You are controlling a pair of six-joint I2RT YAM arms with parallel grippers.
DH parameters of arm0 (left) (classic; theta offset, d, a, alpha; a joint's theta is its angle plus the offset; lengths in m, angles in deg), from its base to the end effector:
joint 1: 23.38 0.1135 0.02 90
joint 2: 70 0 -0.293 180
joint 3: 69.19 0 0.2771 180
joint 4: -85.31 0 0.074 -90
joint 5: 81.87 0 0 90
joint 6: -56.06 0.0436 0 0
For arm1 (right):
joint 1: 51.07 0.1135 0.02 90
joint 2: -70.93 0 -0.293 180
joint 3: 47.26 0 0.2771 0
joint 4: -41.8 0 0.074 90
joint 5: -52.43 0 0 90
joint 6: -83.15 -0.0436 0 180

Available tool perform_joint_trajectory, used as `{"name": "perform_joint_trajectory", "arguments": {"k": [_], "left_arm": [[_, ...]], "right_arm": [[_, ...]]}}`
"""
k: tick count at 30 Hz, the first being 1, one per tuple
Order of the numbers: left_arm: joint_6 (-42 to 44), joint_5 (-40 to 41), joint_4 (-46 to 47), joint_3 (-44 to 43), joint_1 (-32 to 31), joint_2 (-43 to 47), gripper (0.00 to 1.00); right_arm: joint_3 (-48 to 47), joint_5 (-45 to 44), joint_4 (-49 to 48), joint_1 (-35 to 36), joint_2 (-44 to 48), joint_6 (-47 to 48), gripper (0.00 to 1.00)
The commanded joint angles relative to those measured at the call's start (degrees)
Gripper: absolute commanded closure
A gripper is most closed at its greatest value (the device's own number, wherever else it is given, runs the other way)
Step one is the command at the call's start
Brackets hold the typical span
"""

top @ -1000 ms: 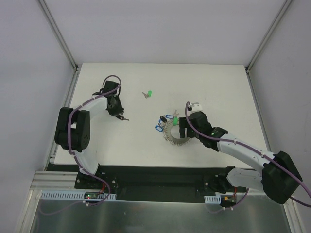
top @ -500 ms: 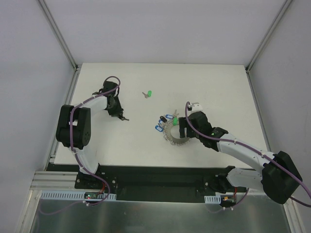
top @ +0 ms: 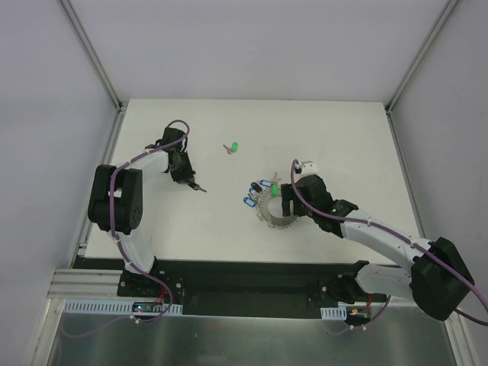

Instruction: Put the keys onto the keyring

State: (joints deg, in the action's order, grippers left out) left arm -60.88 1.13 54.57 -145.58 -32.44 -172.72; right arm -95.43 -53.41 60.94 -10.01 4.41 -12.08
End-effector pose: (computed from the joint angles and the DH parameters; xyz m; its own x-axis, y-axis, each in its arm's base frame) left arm 0.3908 -0.0677 0.1780 -0.8394 -0.3215 -0.4383 -0.1779 0.9244 -0.3375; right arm 0.2026 0.1607 0.2244 -0.4997 -0.3190 -0.8053 -0.4248 0.9005 -0.0931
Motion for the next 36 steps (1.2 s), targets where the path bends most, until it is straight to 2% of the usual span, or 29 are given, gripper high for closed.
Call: {"name": "perform_joint_trajectory", "arguments": {"k": [1,8,14,22,29,36], "left_arm": [[0.83,-1.17,-0.83,-0.46,-0.78,1.99,0.87],[0.92,-1.17,-1.18,-0.63,-1.66,1.82,0.89],[1.27,-1.08,-1.71,-0.9,-2.37,2.34,1.0],[2.5,-0.91,-2.06,-1.08,-3.42,3.49,1.0],[9.17,2.34,-2.15,-1.51,-6.66,8.67,1.0],[16.65,3.58,-1.8,-2.13,-10.53,13.15,1.0]], "right_arm": [[0.24,-0.69,-1.71,-0.19,0.78,0.4,0.16],[0.33,-0.6,-1.45,-0.45,0.78,0.31,0.16],[0.42,-0.51,-1.45,-0.45,0.87,0.23,0.16],[0.24,0.19,-1.45,-0.45,1.04,0.57,0.16],[0.15,3.26,-2.41,-0.45,3.32,2.5,0.16],[0.5,13.0,-8.81,-0.45,7.98,4.97,0.16]]}}
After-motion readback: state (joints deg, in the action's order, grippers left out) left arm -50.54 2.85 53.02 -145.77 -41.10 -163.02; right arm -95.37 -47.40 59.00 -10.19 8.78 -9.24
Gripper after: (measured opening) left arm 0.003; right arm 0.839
